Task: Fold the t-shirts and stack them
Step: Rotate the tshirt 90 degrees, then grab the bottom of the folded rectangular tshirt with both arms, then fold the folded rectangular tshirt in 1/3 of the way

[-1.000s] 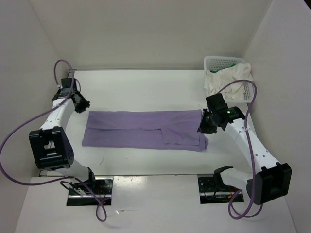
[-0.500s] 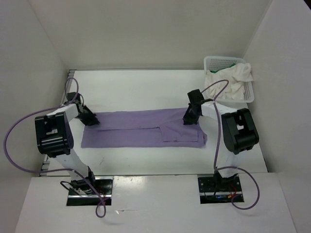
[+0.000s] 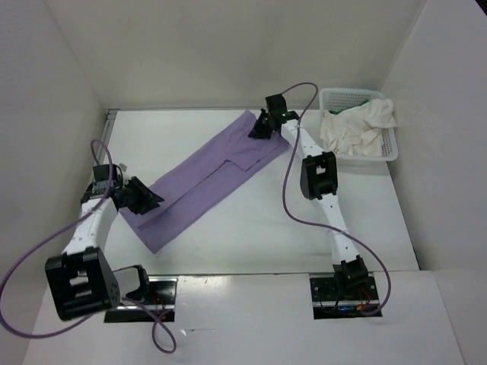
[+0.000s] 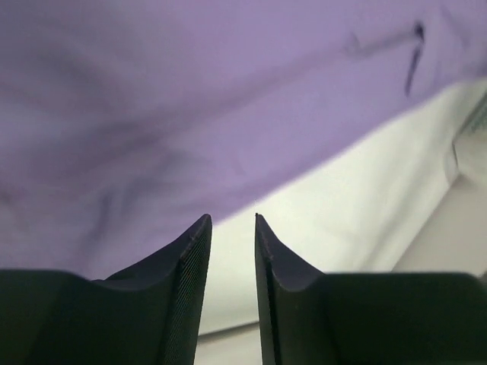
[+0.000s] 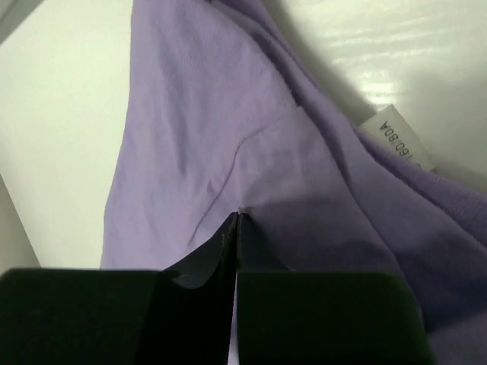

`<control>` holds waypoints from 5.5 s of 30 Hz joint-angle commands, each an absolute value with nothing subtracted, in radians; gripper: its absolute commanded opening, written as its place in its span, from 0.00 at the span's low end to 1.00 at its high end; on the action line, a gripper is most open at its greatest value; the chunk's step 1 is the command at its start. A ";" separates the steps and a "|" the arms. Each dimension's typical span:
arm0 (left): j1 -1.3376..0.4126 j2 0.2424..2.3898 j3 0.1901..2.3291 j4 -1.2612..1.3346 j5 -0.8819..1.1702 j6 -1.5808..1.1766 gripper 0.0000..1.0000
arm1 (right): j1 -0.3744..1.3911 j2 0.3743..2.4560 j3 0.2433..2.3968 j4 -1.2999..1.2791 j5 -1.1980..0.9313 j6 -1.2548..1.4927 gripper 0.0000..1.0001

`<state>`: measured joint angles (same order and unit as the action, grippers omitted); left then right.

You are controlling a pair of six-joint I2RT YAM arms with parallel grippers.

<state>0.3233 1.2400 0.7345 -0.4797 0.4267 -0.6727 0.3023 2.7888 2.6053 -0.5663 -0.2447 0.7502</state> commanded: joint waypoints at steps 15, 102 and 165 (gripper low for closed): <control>0.075 1.275 1.006 -0.522 0.324 -0.620 0.14 | 0.285 2.007 1.679 -0.532 -0.143 0.476 0.00; -0.316 1.180 0.690 -0.649 0.152 -0.894 0.53 | 0.775 1.270 0.523 -0.118 -0.310 1.086 0.59; -0.264 1.516 1.105 -0.580 0.350 -0.766 0.00 | 0.460 1.464 0.950 -0.384 -0.367 0.694 0.00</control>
